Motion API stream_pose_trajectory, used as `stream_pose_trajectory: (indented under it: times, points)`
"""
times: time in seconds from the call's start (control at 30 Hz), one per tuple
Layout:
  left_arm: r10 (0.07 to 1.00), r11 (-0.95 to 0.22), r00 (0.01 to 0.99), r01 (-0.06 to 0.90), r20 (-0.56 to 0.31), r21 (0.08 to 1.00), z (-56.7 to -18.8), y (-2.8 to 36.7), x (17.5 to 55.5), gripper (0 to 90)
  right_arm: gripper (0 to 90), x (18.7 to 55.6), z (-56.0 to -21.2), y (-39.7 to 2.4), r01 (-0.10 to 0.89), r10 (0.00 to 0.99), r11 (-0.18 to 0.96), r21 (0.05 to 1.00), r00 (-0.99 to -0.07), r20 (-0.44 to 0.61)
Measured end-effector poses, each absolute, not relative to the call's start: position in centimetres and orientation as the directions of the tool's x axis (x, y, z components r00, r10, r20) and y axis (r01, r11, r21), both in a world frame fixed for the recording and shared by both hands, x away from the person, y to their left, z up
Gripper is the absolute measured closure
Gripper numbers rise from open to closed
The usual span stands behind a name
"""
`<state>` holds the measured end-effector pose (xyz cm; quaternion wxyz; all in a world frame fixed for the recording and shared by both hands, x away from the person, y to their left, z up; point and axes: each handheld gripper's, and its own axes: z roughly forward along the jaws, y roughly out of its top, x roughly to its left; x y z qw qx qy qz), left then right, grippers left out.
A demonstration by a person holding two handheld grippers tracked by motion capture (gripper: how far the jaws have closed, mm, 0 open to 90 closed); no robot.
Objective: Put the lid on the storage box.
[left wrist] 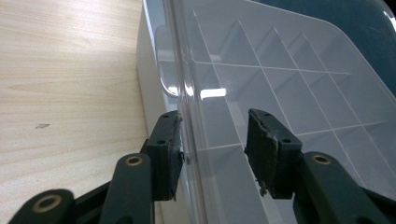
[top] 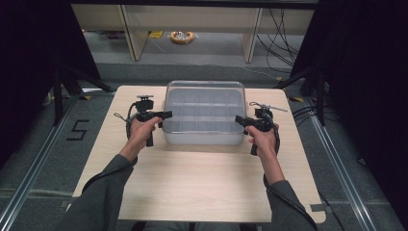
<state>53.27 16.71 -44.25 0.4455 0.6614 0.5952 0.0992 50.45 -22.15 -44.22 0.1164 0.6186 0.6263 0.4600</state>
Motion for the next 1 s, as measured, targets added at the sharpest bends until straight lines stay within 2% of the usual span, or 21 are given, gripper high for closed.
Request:
stream_pose_trajectory:
  times: [0.27,0.33,0.57,0.6,0.67,0.73,0.77,0.83,1.0]
  points:
    - [0.882,0.085,0.289,0.679,-0.372,0.73,-44.4,16.5,53.0,52.6,51.1,50.5,-44.6,-22.1,0.653,0.882,-0.192,0.733,-0.214,0.421]
    - [0.887,0.063,0.3,0.676,-0.352,0.735,-44.3,16.4,53.0,50.0,50.1,50.8,-44.7,-22.4,0.637,0.895,-0.145,0.757,-0.242,0.376]
    - [0.887,0.061,0.301,0.675,-0.349,0.735,-44.4,16.2,53.0,48.0,51.5,50.7,-44.5,-22.5,0.631,0.9,-0.136,0.764,-0.243,0.361]
    - [0.888,0.052,0.307,0.674,-0.343,0.737,-44.3,16.2,53.0,48.0,51.4,50.6,-44.4,-22.5,0.622,0.911,-0.121,0.774,-0.241,0.336]
    - [0.9,0.02,0.309,0.677,-0.309,0.735,-44.6,16.2,53.1,50.9,52.7,50.4,-44.5,-22.6,0.626,0.896,-0.136,0.768,-0.252,0.365]
    - [0.892,0.031,0.308,0.689,-0.33,0.724,-45.1,16.2,53.2,49.9,53.1,50.6,-44.4,-23.1,0.628,0.896,-0.114,0.77,-0.27,0.353]
    - [0.892,0.035,0.306,0.689,-0.334,0.724,-45.1,16.2,53.1,49.9,52.7,50.5,-44.3,-22.9,0.652,0.889,-0.149,0.743,-0.241,0.389]
    - [0.893,0.038,0.302,0.688,-0.335,0.724,-45.1,16.2,53.1,49.9,52.6,50.4,-44.3,-23.0,0.65,0.882,-0.161,0.743,-0.243,0.403]
    - [0.886,0.029,0.31,0.704,-0.344,0.709,-45.1,16.5,53.2,49.6,50.3,50.8,-45.7,-24.1,0.647,0.891,-0.144,0.749,-0.244,0.382]
